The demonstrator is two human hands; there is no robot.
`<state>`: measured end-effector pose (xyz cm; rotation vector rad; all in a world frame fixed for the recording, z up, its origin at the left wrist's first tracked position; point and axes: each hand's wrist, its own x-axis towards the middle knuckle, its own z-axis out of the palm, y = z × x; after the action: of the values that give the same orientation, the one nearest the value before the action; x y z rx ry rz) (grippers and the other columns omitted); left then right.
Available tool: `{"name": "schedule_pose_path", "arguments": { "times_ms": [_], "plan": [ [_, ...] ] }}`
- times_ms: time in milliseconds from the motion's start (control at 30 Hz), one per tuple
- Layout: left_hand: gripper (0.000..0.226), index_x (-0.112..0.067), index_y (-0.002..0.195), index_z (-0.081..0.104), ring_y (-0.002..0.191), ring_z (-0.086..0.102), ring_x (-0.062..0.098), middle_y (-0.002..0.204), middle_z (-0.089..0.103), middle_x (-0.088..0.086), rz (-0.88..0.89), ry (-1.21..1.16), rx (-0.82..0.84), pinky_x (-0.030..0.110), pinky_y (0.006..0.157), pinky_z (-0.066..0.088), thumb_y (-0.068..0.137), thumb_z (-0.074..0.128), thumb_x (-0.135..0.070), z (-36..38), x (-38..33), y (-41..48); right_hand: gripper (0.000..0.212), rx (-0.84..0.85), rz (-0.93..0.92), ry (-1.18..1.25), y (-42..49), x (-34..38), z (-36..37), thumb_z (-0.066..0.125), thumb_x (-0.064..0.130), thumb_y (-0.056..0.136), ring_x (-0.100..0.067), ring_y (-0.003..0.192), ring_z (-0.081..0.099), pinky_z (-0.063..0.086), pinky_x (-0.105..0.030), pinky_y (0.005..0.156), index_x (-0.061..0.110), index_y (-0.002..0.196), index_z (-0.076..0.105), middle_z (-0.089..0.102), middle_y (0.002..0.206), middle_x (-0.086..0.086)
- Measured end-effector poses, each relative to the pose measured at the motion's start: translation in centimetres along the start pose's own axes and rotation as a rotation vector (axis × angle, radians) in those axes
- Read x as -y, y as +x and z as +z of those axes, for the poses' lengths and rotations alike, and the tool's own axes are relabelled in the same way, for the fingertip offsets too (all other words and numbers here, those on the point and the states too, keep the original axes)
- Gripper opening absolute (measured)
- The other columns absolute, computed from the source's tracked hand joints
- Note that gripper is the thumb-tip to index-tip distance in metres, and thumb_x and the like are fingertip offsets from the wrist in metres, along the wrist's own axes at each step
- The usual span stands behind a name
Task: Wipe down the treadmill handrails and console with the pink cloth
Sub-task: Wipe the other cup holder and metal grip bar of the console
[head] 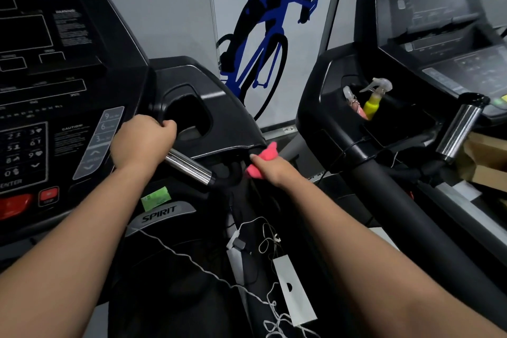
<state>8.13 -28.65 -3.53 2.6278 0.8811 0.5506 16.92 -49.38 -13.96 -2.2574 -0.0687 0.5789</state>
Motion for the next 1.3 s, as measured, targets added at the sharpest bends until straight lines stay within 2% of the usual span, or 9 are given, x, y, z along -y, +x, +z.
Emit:
{"name": "schedule_pose_path", "arguments": {
  "times_ms": [100, 267, 433, 533, 600, 700, 833, 1067, 1300],
  "plan": [
    [0.044, -0.001, 0.059, 0.058, 0.054, 0.05, 0.029, 0.056, 0.054, 0.011, -0.005, -0.015, 0.007, 0.026, 0.048, 0.035, 0.087, 0.044, -0.032, -0.1, 0.1, -0.1, 0.077, -0.145, -0.052, -0.171, -1.0, 0.6, 0.9, 0.056, 0.059, 0.079, -0.033, 0.119, 0.052, 0.042, -0.038, 0.097, 0.01, 0.136, 0.038, 0.054, 0.128, -0.014],
    [0.043, -0.001, 0.06, 0.058, 0.056, 0.052, 0.03, 0.058, 0.055, 0.012, 0.019, -0.014, 0.029, 0.028, 0.051, 0.036, 0.087, 0.045, -0.032, -0.2, 0.2, -0.3, 0.091, -0.047, -0.243, -0.21, -2.3, -2.8, 0.6, 0.057, 0.058, 0.075, -0.033, 0.115, 0.053, 0.043, -0.039, 0.099, 0.038, 0.15, 0.009, 0.049, 0.128, -0.014],
    [0.044, 0.001, 0.061, 0.06, 0.055, 0.05, 0.031, 0.058, 0.056, 0.014, 0.03, -0.002, 0.002, 0.028, 0.051, 0.036, 0.087, 0.044, -0.031, -0.1, 0.0, -0.2, 0.041, 0.217, -0.136, 0.273, -1.5, -3.9, -1.4, 0.046, 0.05, 0.095, -0.015, 0.094, 0.065, 0.048, -0.018, 0.077, 0.021, 0.121, 0.056, 0.067, 0.104, -0.003],
    [0.044, 0.0, 0.061, 0.06, 0.055, 0.05, 0.031, 0.058, 0.055, 0.013, 0.02, 0.01, -0.016, 0.028, 0.05, 0.036, 0.087, 0.044, -0.032, 0.0, 0.0, -0.1, 0.044, 0.236, -0.07, 0.286, -1.0, -1.9, -1.8, 0.029, 0.043, 0.102, -0.006, 0.065, 0.062, 0.046, -0.01, 0.054, 0.023, 0.089, 0.067, 0.064, 0.075, 0.004],
    [0.044, 0.001, 0.061, 0.06, 0.054, 0.049, 0.031, 0.058, 0.055, 0.013, 0.017, 0.016, -0.019, 0.028, 0.049, 0.034, 0.087, 0.044, -0.031, 0.1, 0.0, 0.0, 0.047, 0.147, -0.111, 0.166, -0.5, -0.4, -1.2, 0.036, 0.052, 0.097, -0.016, 0.088, 0.06, 0.047, -0.013, 0.078, 0.017, 0.104, 0.066, 0.063, 0.096, -0.003],
    [0.044, 0.0, 0.061, 0.059, 0.054, 0.049, 0.031, 0.058, 0.054, 0.013, 0.022, 0.008, -0.015, 0.028, 0.05, 0.034, 0.086, 0.044, -0.031, 0.0, 0.0, 0.0, 0.087, 0.049, -0.115, -0.053, -0.5, -0.6, 0.1, 0.052, 0.075, 0.074, -0.028, 0.116, 0.052, 0.039, -0.037, 0.104, 0.012, 0.134, 0.042, 0.051, 0.129, -0.014],
    [0.042, 0.0, 0.061, 0.059, 0.056, 0.048, 0.032, 0.059, 0.054, 0.014, 0.028, -0.001, 0.005, 0.029, 0.051, 0.035, 0.087, 0.044, -0.03, -0.1, 0.2, -0.3, 0.105, 0.022, -0.199, -0.202, -2.5, -3.5, 0.2, 0.054, 0.067, 0.068, -0.034, 0.127, 0.043, 0.036, -0.043, 0.106, 0.029, 0.151, 0.002, 0.04, 0.139, -0.016],
    [0.042, -0.002, 0.062, 0.06, 0.064, 0.053, 0.034, 0.062, 0.056, 0.014, 0.012, -0.01, -0.016, 0.03, 0.055, 0.035, 0.087, 0.044, -0.031, 0.1, 0.0, -0.1, 0.065, 0.149, -0.102, 0.161, -0.6, -3.7, -0.6, 0.06, 0.056, 0.084, -0.018, 0.104, 0.06, 0.043, -0.028, 0.091, 0.009, 0.129, 0.052, 0.061, 0.122, -0.009],
    [0.042, -0.002, 0.062, 0.062, 0.058, 0.051, 0.03, 0.061, 0.059, 0.013, 0.019, -0.008, -0.009, 0.028, 0.051, 0.035, 0.088, 0.044, -0.031, 0.0, 0.3, -0.2, 0.093, -0.038, -0.123, -0.216, -2.1, -1.8, 0.4, 0.061, 0.053, 0.077, -0.033, 0.126, 0.045, 0.039, -0.038, 0.102, 0.009, 0.147, 0.018, 0.043, 0.138, -0.018]
  ]
}}
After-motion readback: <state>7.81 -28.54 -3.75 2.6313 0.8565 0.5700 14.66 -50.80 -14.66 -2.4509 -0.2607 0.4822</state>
